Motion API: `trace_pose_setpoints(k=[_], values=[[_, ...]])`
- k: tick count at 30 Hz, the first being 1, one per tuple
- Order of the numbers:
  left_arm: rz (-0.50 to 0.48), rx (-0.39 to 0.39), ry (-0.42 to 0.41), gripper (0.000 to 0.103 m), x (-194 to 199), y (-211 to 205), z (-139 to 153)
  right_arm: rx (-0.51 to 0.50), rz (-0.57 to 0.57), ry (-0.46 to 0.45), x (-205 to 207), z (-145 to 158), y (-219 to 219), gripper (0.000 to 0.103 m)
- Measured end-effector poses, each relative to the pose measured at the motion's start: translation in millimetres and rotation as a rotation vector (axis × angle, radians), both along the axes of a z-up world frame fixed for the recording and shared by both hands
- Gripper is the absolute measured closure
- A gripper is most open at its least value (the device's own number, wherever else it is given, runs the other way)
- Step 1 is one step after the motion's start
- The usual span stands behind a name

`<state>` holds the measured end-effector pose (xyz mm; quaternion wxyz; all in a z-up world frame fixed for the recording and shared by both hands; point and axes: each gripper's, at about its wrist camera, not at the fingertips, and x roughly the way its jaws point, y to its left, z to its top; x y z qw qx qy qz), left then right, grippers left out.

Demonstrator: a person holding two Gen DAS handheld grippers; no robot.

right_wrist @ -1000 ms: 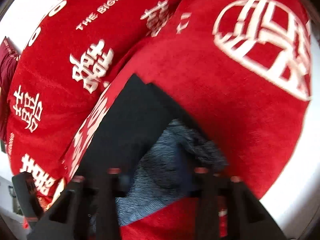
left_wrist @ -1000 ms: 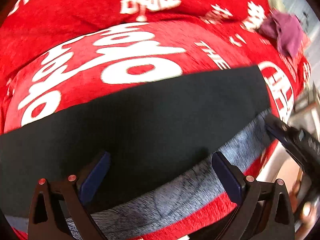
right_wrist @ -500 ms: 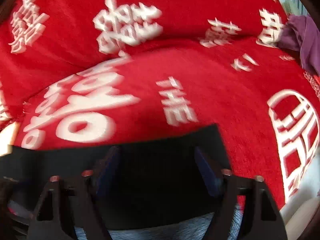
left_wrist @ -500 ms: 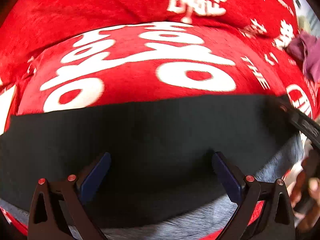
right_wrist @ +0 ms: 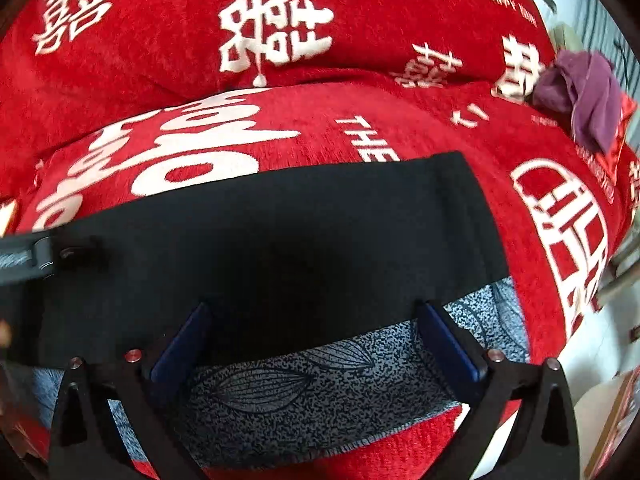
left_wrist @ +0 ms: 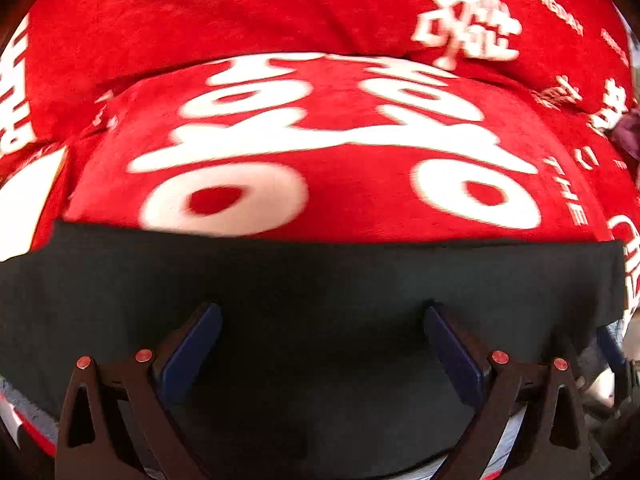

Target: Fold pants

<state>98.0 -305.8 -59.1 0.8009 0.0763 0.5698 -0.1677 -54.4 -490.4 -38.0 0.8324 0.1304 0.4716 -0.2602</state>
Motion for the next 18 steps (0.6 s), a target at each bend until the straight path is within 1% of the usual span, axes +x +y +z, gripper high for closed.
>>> trace_pose_setpoints(k=[1, 4, 6, 9, 11, 13, 14, 15, 16, 17, 18], values=[[0.013, -0.015, -0.001, 0.002, 3, 12, 1, 0.0, -0.002, -0.007, -1, 0, -1, 0.0], [0.038, 0.014, -0.023, 0.002, 12, 46, -2, -0.013, -0.002, -0.003, -1, 1, 1, 0.0], [0.034, 0.002, -0.033, 0.002, 15, 71, -3, -0.01, -0.003, -0.005, -1, 1, 0, 0.0], [0.025, 0.006, -0.045, 0.002, 13, 107, -6, -0.015, -0.005, -0.004, 0, 1, 1, 0.0], [0.039, 0.001, -0.037, 0.002, 11, 130, -8, -0.017, -0.008, -0.005, 0, 1, 2, 0.0], [0.09, 0.0, -0.014, 0.002, 6, 153, -5, -0.018, -0.01, -0.005, 0, 1, 2, 0.0], [0.12, -0.019, 0.003, 0.002, -2, 163, 0, -0.02, -0.012, -0.005, 0, 1, 3, 0.0], [0.133, -0.073, 0.016, 0.002, -15, 171, 5, -0.021, -0.013, -0.005, 0, 2, 3, 0.0], [0.114, -0.118, 0.022, 0.002, -28, 173, 9, -0.022, -0.015, -0.005, 0, 2, 4, 0.0], [0.075, -0.126, 0.021, 0.002, -41, 170, 10, -0.022, -0.016, -0.006, 0, 2, 4, 0.0], [0.028, -0.092, 0.013, 0.002, -52, 164, 8, -0.022, -0.018, -0.006, 0, 2, 4, 0.0]])
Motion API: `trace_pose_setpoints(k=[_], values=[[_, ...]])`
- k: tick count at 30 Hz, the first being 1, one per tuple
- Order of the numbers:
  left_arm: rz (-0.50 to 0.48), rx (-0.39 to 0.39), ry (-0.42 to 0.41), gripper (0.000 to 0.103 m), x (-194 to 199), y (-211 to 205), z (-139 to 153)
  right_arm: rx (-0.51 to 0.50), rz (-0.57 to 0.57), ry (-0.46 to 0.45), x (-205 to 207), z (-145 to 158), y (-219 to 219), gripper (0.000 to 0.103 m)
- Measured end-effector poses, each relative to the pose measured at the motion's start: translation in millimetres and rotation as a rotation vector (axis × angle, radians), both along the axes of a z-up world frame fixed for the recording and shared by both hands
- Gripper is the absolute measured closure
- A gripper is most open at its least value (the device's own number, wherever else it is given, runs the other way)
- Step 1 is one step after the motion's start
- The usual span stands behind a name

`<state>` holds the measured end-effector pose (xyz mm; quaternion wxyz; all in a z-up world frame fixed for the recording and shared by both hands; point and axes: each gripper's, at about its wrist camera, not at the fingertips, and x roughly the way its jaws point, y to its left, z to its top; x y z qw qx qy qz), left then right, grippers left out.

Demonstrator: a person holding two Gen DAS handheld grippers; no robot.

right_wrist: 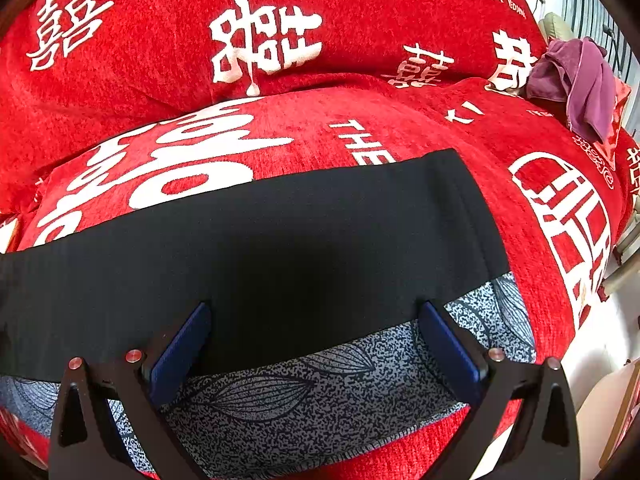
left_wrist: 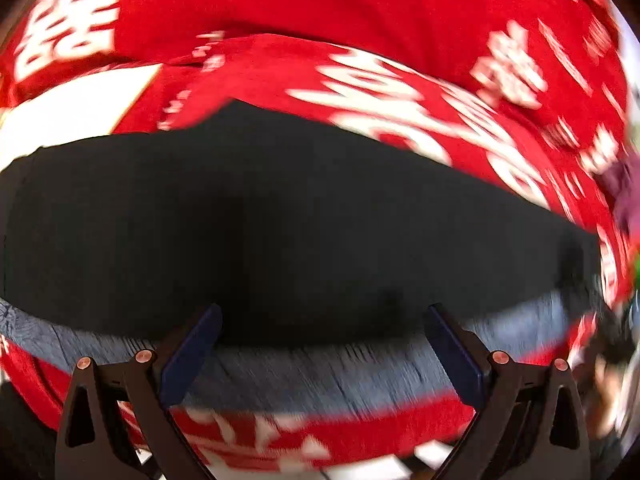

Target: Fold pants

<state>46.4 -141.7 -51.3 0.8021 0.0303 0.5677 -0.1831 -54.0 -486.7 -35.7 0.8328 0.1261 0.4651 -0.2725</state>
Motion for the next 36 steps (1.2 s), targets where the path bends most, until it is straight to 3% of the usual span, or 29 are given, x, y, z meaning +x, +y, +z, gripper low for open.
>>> trace_pose_setpoints(k=[2, 4, 5, 8, 12, 16, 18, 20, 23, 25, 26, 27, 28, 31, 32, 36], values=[[-0.069, 0.125, -0.024, 0.001, -11, -11, -17, -0.002, -0.004, 0.0, 0, 0, 0, 0.0], [-0.098, 0.139, -0.08, 0.0, -16, -11, -17, -0.003, -0.005, 0.001, 1, 1, 1, 0.0], [-0.089, 0.151, -0.068, 0.0, -16, -9, -15, -0.004, -0.004, 0.001, 0, 1, 1, 0.0], [-0.03, 0.096, -0.042, 0.0, -11, 5, 2, -0.004, -0.005, 0.001, 0, 1, 1, 0.0], [0.036, 0.003, -0.075, 0.0, 25, 3, 27, -0.006, -0.011, -0.001, 1, 1, 0, 0.0], [0.116, 0.014, 0.01, 0.0, 82, -11, 1, -0.009, -0.013, -0.002, 0, 1, 1, 0.0], [0.146, 0.055, 0.062, 0.0, 103, -21, -17, -0.012, -0.02, 0.007, 1, 2, 2, 0.0], [0.168, 0.069, 0.046, 0.0, 106, -30, -17, -0.008, -0.045, 0.026, 3, 7, 8, 0.0], [0.146, 0.036, 0.038, 0.0, 106, -51, -10, -0.001, 0.061, -0.048, 8, 17, 44, 0.0], [0.119, 0.152, 0.011, 0.0, 110, -65, -15, -0.066, 0.167, -0.002, 23, 15, 76, 0.0], [0.103, 0.174, 0.015, 0.0, 113, -64, -20, -0.091, 0.225, 0.051, 31, 6, 91, 0.0], [0.092, 0.153, 0.024, 0.0, 114, -59, -23, -0.106, 0.258, 0.082, 33, -2, 99, 0.0], [0.092, 0.125, 0.027, 0.0, 114, -47, -24, -0.124, 0.262, 0.058, 30, -3, 103, 0.0], [0.11, 0.141, 0.004, 0.0, 114, -6, -26, 0.029, 0.231, -0.019, 19, -4, 80, 0.001], [0.117, 0.139, -0.006, 0.0, 114, 13, -24, 0.037, 0.223, -0.037, 16, -3, 76, 0.001], [0.171, 0.209, -0.044, 0.0, 118, 80, -22, -0.03, 0.225, -0.017, 19, -6, 86, 0.0]])
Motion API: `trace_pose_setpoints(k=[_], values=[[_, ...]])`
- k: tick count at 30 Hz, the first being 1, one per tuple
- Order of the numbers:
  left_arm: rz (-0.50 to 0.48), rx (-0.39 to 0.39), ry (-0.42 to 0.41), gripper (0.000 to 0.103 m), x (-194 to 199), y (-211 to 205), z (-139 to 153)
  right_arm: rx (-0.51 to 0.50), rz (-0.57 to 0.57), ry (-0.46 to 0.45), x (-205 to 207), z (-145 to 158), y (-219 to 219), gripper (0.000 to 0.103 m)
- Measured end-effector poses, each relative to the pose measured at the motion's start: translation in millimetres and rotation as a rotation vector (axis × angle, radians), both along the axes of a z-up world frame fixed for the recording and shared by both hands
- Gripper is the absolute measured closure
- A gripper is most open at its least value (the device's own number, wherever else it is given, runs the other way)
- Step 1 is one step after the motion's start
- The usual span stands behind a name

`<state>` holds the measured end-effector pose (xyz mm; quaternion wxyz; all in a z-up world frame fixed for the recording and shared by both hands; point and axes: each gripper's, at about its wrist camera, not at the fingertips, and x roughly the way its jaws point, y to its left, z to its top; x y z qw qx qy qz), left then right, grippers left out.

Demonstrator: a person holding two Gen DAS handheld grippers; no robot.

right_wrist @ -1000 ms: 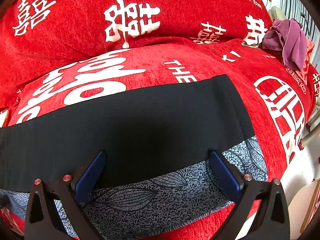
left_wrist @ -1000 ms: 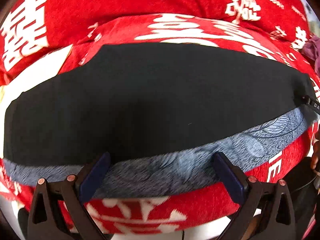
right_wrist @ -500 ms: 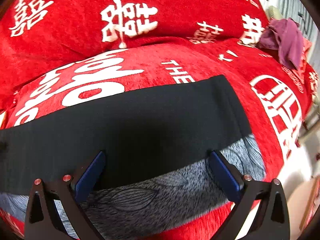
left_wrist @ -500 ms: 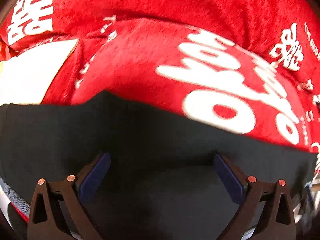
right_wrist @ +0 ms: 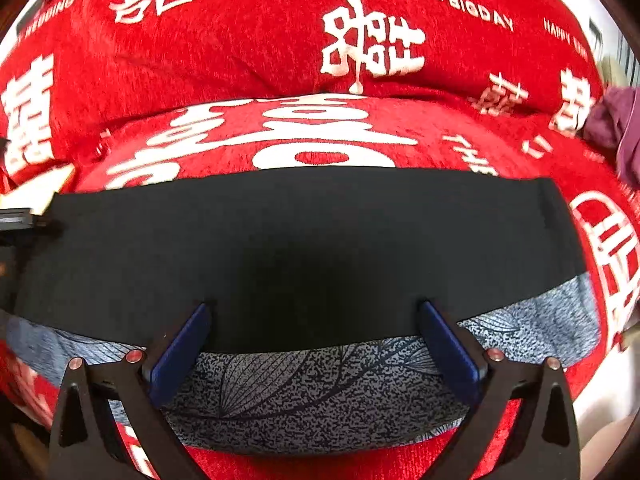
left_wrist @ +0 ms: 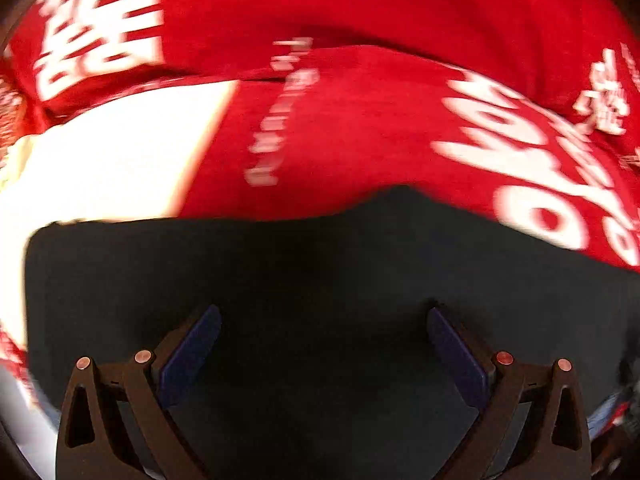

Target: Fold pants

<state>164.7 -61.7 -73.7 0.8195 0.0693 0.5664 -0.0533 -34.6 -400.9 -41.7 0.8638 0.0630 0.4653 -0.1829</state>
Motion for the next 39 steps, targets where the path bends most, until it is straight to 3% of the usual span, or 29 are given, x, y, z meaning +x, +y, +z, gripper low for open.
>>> trace_pose_setpoints(k=[3, 6, 11, 14, 15, 19, 23, 26, 27, 29, 32, 34, 37, 39], values=[[0.046, 0.068, -0.028, 0.0, 4, 49, -2, 0.009, -0.007, -0.011, -1, 0, -1, 0.0], [0.026, 0.11, -0.061, 0.0, 3, 68, 4, 0.008, -0.009, -0.011, -2, 0, -1, 0.0], [0.074, 0.031, -0.157, 0.0, 17, 89, 40, 0.005, -0.01, -0.013, -2, 1, -2, 0.0], [0.205, 0.056, -0.025, 0.0, 42, 122, 14, 0.004, -0.01, -0.014, -2, 1, -2, 0.0], [0.209, 0.024, 0.002, 0.0, 43, 132, 3, 0.004, -0.01, -0.014, -2, 1, -2, 0.0], [0.105, 0.107, -0.098, 0.0, 7, 120, 3, 0.004, -0.011, -0.014, -3, 1, -2, 0.0], [0.147, 0.076, -0.116, 0.0, -30, 133, 13, 0.006, -0.01, -0.009, -2, 1, -2, 0.0], [0.2, -0.033, -0.111, 0.0, -62, 136, 28, 0.027, -0.07, 0.108, 11, 12, 4, 0.0], [0.188, -0.073, -0.099, 0.0, -70, 128, 30, 0.085, -0.051, 0.126, 17, 18, 11, 0.0], [0.124, -0.08, -0.065, 0.0, -78, 103, 26, 0.183, 0.051, 0.105, 30, 34, 41, 0.0], [0.064, -0.055, 0.005, 0.0, -79, 65, 8, 0.137, 0.209, 0.167, 56, 39, 100, 0.0], [0.064, 0.013, -0.001, 0.0, -78, 53, -4, 0.105, 0.277, 0.241, 71, 27, 128, 0.0], [0.049, -0.021, -0.01, 0.0, -76, 61, -3, 0.063, 0.304, 0.302, 75, 4, 131, 0.0], [0.053, 0.006, -0.018, 0.0, -77, 71, -2, 0.158, 0.284, 0.259, 66, 6, 107, 0.0]])
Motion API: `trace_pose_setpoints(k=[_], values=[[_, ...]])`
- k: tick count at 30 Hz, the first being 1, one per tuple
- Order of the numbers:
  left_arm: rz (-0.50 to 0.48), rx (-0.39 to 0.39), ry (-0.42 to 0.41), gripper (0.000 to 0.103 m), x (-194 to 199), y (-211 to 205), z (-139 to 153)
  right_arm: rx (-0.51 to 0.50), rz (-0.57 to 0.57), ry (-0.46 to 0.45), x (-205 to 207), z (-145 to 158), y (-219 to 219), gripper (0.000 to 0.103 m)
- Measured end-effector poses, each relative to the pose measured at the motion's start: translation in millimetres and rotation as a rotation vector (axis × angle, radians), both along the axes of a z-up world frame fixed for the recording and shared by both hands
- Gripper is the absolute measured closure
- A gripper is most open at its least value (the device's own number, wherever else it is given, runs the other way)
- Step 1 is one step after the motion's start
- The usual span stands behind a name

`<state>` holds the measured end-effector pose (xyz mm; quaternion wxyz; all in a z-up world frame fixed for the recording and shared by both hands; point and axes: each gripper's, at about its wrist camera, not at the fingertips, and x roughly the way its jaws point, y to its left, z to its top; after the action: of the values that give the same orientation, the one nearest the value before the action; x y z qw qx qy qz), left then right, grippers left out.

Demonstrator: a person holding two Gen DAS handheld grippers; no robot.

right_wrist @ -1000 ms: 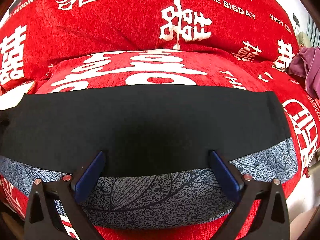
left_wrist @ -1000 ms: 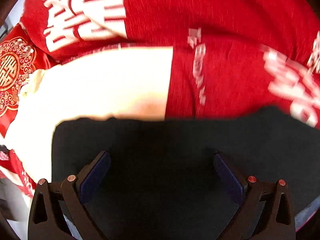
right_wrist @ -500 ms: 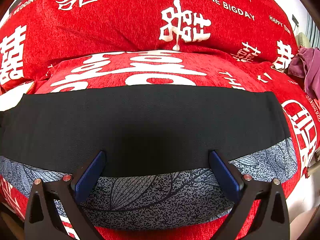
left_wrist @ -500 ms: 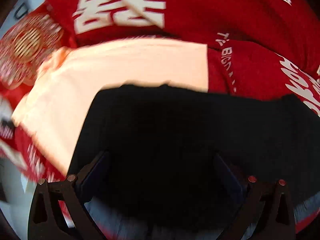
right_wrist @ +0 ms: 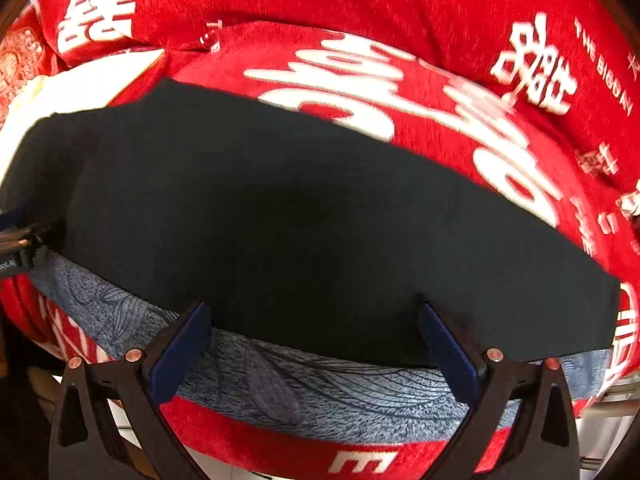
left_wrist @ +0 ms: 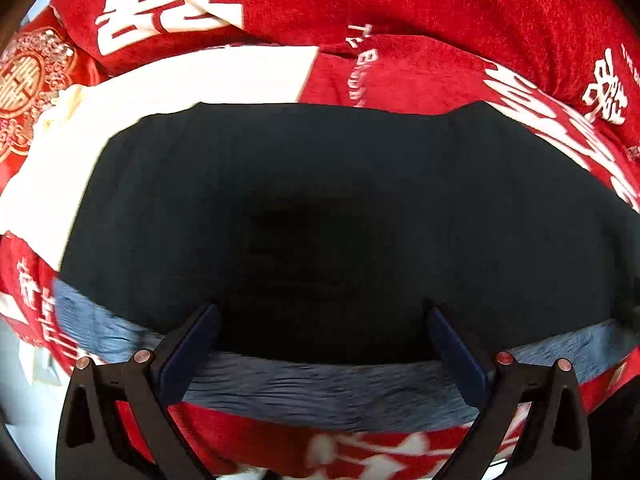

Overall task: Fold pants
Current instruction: 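Lift and fold the trousers over with both grippers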

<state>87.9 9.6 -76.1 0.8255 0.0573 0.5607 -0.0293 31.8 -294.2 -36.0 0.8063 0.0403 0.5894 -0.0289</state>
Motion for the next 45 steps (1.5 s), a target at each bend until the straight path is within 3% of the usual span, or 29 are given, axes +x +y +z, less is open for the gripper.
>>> trace_pose_setpoints(k=[3, 5, 8, 12, 13, 16, 18, 19, 23, 25, 28, 31, 33, 34, 35, 36, 38, 40, 42, 45], values=[[0.047, -0.034, 0.008, 0.0, -8, 18, 4, -0.036, -0.107, 0.008, -16, -2, -51, 0.0], [0.045, -0.032, 0.005, 0.0, -8, 26, 5, -0.001, -0.179, -0.012, -35, 0, -94, 0.0], [0.027, 0.002, 0.003, 0.0, -12, 22, 4, -0.064, -0.251, -0.001, -56, 1, -140, 0.0], [0.087, 0.011, 0.014, 0.0, -11, 17, 10, -0.001, -0.357, -0.041, -81, -5, -188, 0.0], [0.097, -0.026, -0.008, 0.0, -15, 16, 19, -0.006, -0.375, -0.058, -84, -6, -194, 0.0], [0.109, -0.032, -0.024, 0.0, -26, 22, 25, -0.037, -0.361, -0.065, -89, -4, -181, 0.0], [0.143, -0.004, 0.068, 0.0, -21, 32, 1, -0.068, -0.333, -0.076, -97, -6, -174, 0.0], [0.162, -0.058, 0.077, 0.0, -20, 40, -5, -0.066, -0.334, -0.088, -105, -5, -173, 0.0], [0.17, -0.042, 0.074, 0.0, -14, 29, 8, -0.017, -0.392, -0.051, -111, 2, -175, 0.0], [0.141, -0.064, 0.065, 0.0, -5, 10, 16, 0.028, -0.416, -0.08, -112, 11, -170, 0.0], [0.056, -0.119, 0.057, 0.0, 15, -43, 27, 0.084, -0.411, -0.146, -85, 22, -152, 0.0], [-0.083, -0.103, 0.049, 0.0, 32, -100, 31, 0.075, -0.28, -0.173, -29, 21, -110, 0.0], [-0.142, -0.063, 0.115, 0.0, 37, -128, 15, -0.01, -0.203, -0.136, -4, 10, -92, 0.0], [-0.124, -0.059, 0.108, 0.0, 36, -131, 11, -0.09, -0.18, -0.061, 8, -4, -90, 0.0], [-0.107, -0.078, 0.09, 0.0, 34, -129, 14, -0.091, -0.176, -0.04, 10, -10, -93, 0.0], [-0.099, -0.089, 0.105, 0.0, 34, -128, 13, -0.055, -0.183, -0.07, 5, -7, -101, 0.0], [-0.088, -0.101, 0.117, 0.0, 33, -125, 16, -0.097, -0.249, -0.051, -12, 0, -122, 0.0], [-0.076, -0.13, 0.124, 0.0, 25, -128, 20, -0.1, -0.306, -0.106, -49, 15, -149, 0.0], [-0.104, -0.157, 0.112, 0.0, 12, -142, 27, -0.082, -0.381, -0.144, -92, 25, -171, 0.0], [-0.177, -0.135, 0.093, 0.0, -6, -180, 31, -0.006, -0.524, -0.159, -153, 22, -206, 0.0]])
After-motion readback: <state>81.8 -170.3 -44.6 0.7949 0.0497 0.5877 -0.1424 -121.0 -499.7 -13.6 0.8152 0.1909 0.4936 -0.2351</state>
